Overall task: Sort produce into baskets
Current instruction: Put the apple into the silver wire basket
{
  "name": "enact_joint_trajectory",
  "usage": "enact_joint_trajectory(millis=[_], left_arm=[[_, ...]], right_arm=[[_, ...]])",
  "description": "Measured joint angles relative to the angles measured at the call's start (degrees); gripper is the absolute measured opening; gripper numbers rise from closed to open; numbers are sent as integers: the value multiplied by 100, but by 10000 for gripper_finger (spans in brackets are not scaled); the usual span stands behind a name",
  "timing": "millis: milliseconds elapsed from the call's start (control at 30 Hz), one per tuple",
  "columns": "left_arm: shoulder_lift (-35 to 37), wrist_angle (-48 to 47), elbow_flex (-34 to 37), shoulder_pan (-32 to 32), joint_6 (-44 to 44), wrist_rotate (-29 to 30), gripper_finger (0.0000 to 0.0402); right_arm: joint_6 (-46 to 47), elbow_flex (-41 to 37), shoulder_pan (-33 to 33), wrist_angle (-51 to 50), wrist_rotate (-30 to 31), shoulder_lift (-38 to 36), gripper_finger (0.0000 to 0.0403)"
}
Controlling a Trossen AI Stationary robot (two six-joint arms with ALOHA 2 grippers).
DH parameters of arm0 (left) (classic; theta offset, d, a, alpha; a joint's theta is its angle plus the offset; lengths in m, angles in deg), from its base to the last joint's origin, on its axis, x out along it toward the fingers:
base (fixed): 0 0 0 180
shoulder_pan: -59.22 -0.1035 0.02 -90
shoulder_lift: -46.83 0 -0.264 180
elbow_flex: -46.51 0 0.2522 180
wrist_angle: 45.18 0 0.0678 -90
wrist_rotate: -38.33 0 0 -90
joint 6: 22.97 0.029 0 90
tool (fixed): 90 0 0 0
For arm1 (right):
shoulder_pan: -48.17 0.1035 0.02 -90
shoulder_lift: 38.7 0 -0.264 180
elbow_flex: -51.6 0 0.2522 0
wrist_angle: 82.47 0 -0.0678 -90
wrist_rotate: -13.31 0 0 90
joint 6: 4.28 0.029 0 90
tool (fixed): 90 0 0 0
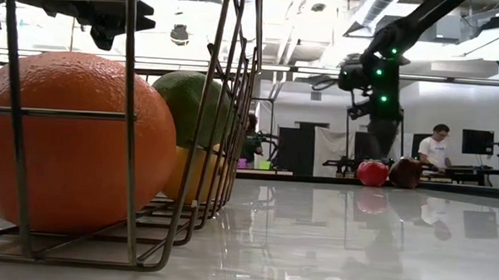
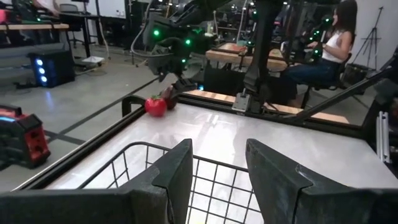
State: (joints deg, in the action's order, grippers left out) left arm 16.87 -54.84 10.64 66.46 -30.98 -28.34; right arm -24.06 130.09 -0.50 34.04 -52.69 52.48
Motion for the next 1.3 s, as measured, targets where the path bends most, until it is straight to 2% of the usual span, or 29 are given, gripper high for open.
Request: enact_joint_trajectory(millis=[233,400,533,733,900,1100,1200,1300], left_arm=[[0,-14,0,0,99,165,137],[0,-13,0,0,160,287,137],[0,-13,0,0,239,286,137],[0,-15,0,0,248,286,137],[0,-15,0,0,242,284,137],[0,-15,0,0,169,282,137],[0,-49,0,0,94,280,137],[0,-108,0,0,-16,240,137]], right_arm=[[-123,2,-591,-208,14,65,399],[-129,2,-810,-193,50,457,399],[-128,2,-805,-194,526,978,396],[-125,14,-802,-371,701,1469,370],[-130,36,-762,-359,712,1517,332],[31,207,-375,-837,229,1281,324],[407,347,21,-1489,-103,1115,325],[901,501,497,-2163,-711,905,325]])
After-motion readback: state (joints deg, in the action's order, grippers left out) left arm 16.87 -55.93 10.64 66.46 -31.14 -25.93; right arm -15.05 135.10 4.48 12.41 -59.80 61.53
